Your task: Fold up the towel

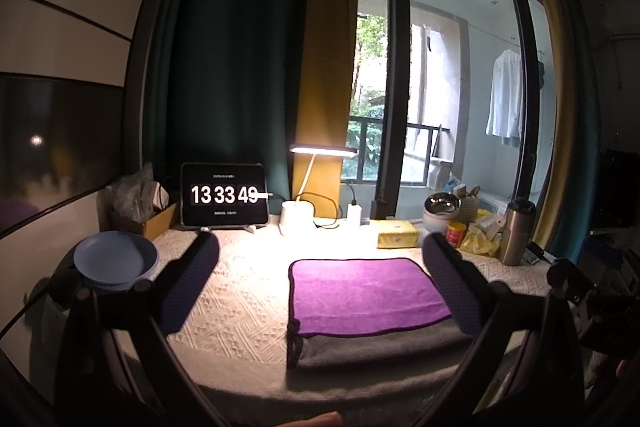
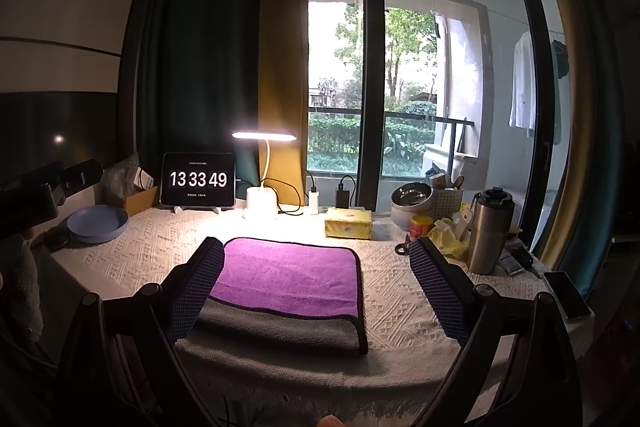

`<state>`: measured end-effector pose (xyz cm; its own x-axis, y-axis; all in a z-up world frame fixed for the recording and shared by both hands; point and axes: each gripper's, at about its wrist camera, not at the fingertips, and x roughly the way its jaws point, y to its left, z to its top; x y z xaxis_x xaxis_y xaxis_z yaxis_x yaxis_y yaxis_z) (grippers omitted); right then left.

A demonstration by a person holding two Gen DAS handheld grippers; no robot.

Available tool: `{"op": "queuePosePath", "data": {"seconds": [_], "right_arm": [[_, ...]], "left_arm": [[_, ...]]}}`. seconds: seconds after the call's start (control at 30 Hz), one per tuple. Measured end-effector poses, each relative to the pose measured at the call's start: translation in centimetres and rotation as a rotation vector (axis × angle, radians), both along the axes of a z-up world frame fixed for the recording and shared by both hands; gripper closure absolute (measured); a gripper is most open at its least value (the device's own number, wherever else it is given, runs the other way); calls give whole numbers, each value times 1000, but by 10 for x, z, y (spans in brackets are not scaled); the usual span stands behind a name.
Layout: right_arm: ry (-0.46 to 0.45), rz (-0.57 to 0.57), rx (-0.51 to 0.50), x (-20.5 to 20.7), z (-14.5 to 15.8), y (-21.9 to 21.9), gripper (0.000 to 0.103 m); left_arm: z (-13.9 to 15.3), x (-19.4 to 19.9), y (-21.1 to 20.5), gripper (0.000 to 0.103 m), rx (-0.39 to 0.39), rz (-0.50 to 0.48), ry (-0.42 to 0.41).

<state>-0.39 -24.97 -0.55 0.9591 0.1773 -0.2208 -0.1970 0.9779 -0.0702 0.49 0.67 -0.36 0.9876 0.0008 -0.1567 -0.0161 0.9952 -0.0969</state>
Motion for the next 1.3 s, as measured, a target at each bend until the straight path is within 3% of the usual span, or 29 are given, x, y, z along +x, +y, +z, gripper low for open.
{"op": "queuePosePath", "data": {"seconds": [1.3], "right_arm": [[13,-10,8,4,-6,-2,7]], "left_arm": [[-5,1,-1,1,5,-2,9]]}}
